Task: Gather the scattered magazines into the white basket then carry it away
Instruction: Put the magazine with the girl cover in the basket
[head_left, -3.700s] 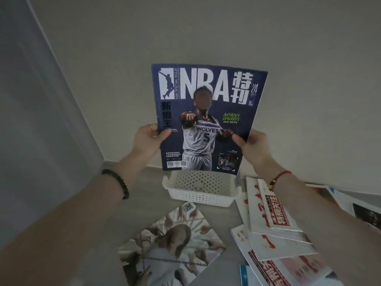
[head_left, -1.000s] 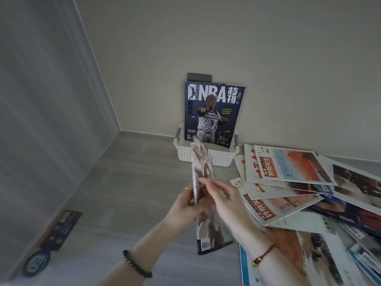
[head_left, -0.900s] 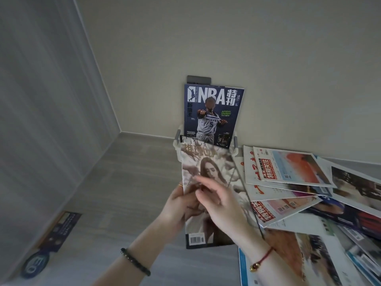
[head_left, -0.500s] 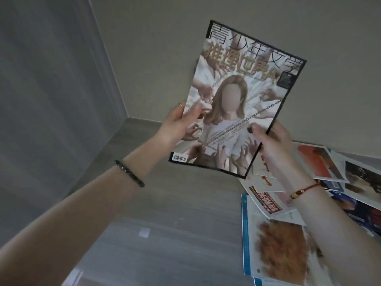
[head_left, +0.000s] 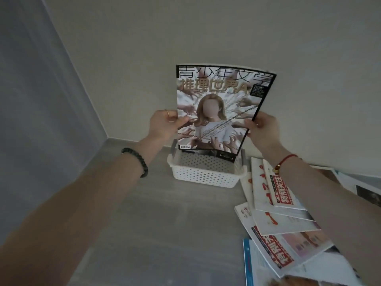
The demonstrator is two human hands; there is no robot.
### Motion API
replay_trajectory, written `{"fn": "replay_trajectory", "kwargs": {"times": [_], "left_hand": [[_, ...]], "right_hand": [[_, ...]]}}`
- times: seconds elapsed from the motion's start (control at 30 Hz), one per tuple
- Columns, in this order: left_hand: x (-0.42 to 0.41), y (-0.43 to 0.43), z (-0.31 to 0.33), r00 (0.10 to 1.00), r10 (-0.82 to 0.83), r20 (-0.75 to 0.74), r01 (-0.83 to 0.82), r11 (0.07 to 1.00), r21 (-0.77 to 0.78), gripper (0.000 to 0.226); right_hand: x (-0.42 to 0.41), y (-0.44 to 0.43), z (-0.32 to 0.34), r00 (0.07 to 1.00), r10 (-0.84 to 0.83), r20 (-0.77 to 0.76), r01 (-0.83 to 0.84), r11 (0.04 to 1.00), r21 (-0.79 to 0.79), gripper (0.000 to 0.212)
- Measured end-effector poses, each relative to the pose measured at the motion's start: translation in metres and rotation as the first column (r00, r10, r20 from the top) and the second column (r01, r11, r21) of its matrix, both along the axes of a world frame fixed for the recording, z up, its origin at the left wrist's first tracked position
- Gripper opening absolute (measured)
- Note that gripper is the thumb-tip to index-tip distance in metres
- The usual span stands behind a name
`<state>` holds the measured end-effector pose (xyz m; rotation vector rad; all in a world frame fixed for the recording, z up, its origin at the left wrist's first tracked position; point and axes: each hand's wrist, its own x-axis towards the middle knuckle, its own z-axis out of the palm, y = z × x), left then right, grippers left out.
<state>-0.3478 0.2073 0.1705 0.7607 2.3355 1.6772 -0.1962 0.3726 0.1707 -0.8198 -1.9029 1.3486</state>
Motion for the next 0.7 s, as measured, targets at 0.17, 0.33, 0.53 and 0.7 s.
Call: {"fn": "replay_trajectory", "kwargs": {"times": [0.17, 0.33, 0.53, 0.7], "left_hand": [[-0.033, 0.034, -0.039, 0.995, -0.032, 0.094, 0.034, 0.999, -0.023, 0.018], [-0.045, 0.052, -0.084, 0.994, 0.042, 0.104, -0.029, 0.992, -0.123, 0.012], [-0.054, 0.066, -0.105, 0.975, 0.157, 0.157, -0.144, 0.986, -0.089, 0.025], [-0.061, 0.068, -0.109, 0.952, 0.284, 0.112, -0.278, 0.958, -0.069, 0.017]], "right_hand": [[-0.030, 0.031, -0.039, 0.992, -0.088, 0.087, 0.091, 0.996, -0.022, 0.017], [-0.041, 0.041, -0.077, 0.959, -0.224, 0.173, 0.225, 0.974, 0.014, 0.019], [-0.050, 0.050, -0.105, 0.931, -0.294, 0.219, 0.303, 0.953, -0.011, 0.005], [-0.062, 0.057, -0.109, 0.929, -0.317, 0.192, 0.324, 0.946, -0.003, 0.012]]}}
